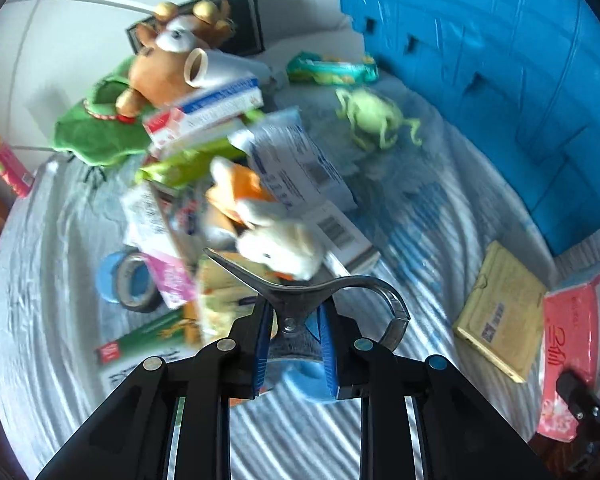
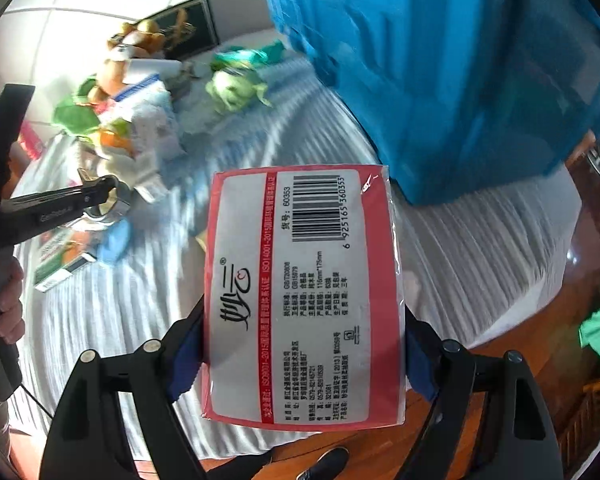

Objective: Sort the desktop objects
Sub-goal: 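Grasp the silver metal clip with the left tool while the right tool lifts the tissue pack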

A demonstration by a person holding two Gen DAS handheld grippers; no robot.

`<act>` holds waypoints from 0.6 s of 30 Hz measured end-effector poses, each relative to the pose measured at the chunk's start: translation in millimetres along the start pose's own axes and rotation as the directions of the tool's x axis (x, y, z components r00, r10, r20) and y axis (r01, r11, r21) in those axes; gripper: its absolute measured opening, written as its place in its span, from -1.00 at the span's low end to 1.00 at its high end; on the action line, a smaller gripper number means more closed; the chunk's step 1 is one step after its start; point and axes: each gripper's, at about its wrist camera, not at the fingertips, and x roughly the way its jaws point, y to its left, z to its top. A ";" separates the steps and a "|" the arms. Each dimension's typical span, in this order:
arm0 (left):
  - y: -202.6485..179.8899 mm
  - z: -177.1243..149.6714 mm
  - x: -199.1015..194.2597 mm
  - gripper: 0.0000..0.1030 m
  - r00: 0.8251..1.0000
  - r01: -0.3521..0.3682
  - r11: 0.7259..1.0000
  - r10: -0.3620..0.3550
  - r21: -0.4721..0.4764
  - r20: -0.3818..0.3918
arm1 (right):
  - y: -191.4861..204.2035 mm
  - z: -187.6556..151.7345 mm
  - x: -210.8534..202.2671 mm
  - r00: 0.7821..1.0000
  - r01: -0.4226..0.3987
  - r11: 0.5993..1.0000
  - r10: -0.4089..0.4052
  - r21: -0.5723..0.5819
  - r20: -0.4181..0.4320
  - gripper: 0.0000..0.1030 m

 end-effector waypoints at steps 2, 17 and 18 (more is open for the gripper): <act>10.0 4.2 -18.4 -0.57 1.000 -0.003 1.000 0.004 -0.012 0.030 | 9.1 7.8 -11.0 1.000 -0.014 1.000 0.015 -0.018 0.025 0.60; 65.1 42.0 -147.3 -0.57 0.960 -0.063 0.987 0.100 -0.147 0.262 | 89.3 93.7 -128.1 0.945 -0.071 0.964 0.147 -0.255 0.294 0.60; 65.3 43.5 -154.5 -0.57 0.955 -0.070 0.985 0.112 -0.159 0.274 | 91.4 100.0 -135.9 0.937 -0.071 0.959 0.159 -0.275 0.311 0.60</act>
